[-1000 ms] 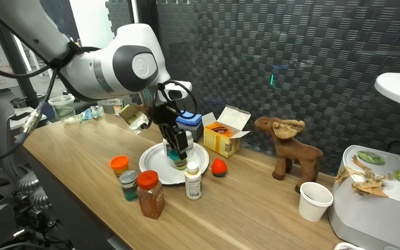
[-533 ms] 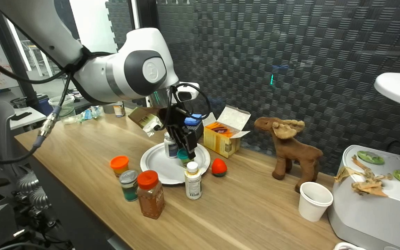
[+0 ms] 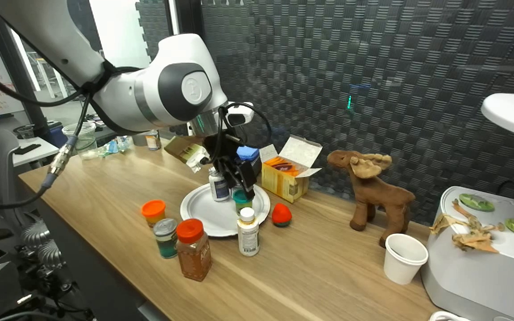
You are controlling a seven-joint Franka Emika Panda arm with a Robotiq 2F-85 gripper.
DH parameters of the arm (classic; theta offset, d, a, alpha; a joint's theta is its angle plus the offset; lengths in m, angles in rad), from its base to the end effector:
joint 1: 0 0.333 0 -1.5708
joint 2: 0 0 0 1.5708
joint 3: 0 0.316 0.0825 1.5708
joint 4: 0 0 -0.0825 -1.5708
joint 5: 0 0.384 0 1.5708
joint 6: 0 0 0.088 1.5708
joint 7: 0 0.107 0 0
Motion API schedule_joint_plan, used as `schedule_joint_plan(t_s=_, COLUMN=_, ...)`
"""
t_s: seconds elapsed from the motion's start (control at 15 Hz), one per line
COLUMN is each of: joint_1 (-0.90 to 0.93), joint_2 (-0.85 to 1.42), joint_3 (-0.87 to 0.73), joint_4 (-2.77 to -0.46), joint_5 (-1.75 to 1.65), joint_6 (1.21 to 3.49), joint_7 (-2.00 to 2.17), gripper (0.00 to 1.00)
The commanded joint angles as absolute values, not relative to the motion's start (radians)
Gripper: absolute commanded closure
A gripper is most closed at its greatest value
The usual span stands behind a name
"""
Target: Put the bottles and orange plushie that are around the white plate on the white plate
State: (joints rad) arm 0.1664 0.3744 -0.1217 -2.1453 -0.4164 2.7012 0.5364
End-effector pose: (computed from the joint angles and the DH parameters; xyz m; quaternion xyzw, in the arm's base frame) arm 0.5855 0.0409 0.2428 0.9865 -0.0577 0.1190 0.0961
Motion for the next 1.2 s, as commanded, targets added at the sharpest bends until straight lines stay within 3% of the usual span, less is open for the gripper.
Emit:
schedule_joint_plan(t_s=0.0, joint_1=0.220, joint_2=0.320, joint_3=-0.164, joint_4=-2.191, joint_5=-0.455, joint_6=2.750, joint_7=0.552, gripper=0.00)
schedule_joint_plan(t_s=0.6, joint_1=0.357, joint_2=0.122, joint_3=-0.243, joint_4=-2.344, joint_5=-0.753, joint_6=2.752, joint_7=0.878, gripper=0.00)
schedule_joint_plan(t_s=1.13, joint_1=0.413, joint_2=-0.031, joint_3=-0.153, joint_4=-2.560, joint_5=-0.561, joint_6=2.723, joint_7=0.959, gripper=0.00)
